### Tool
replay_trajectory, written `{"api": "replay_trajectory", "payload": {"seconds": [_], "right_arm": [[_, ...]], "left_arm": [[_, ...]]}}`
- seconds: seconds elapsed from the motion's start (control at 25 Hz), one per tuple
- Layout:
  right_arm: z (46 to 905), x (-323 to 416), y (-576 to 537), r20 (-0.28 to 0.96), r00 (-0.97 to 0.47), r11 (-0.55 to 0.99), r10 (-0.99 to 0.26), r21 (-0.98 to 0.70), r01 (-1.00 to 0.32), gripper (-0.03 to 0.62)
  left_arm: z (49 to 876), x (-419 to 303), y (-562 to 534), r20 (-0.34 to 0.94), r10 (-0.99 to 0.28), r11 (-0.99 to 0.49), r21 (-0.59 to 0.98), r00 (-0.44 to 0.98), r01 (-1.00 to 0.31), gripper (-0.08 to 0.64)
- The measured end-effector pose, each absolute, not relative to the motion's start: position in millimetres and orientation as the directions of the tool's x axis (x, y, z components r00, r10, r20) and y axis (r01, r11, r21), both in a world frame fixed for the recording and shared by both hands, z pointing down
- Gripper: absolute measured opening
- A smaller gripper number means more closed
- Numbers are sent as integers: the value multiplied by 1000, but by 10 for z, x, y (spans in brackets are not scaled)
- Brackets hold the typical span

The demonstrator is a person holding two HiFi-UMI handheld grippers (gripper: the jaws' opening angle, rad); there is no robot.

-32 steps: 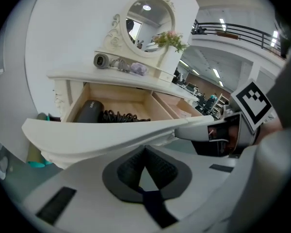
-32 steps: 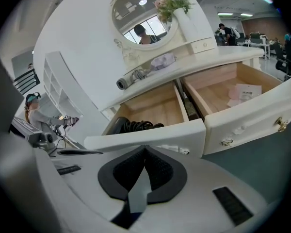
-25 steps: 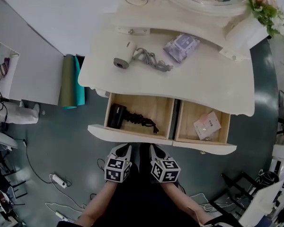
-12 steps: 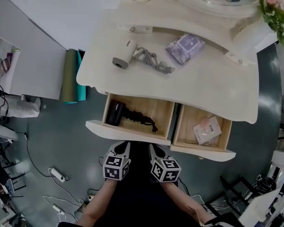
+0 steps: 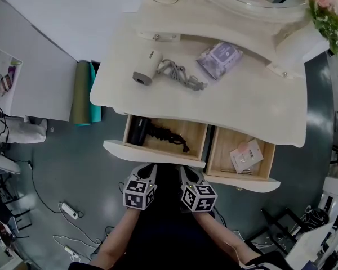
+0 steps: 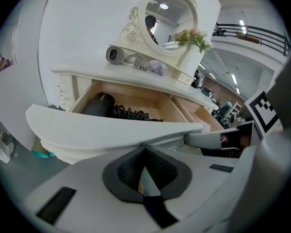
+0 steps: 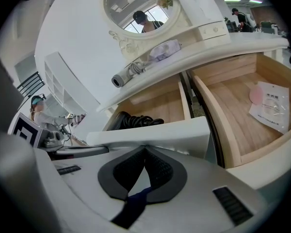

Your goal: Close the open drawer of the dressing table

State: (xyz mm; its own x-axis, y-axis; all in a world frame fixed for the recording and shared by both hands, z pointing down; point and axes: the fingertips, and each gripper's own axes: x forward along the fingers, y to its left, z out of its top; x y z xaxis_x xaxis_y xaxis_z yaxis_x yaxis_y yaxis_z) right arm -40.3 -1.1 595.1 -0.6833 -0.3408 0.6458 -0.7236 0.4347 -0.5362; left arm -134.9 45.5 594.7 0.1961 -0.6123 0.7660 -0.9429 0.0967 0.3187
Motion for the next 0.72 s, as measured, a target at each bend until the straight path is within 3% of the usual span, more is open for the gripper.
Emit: {"api": "replay_trajectory", "payload": {"seconds": [0.72], "right_arm": [[5956, -501, -401, 648, -637, 344, -417, -536, -771, 25]], "left_arm": [[5985, -1398, 58, 763, -597, 31, 333, 250, -942, -2]]}}
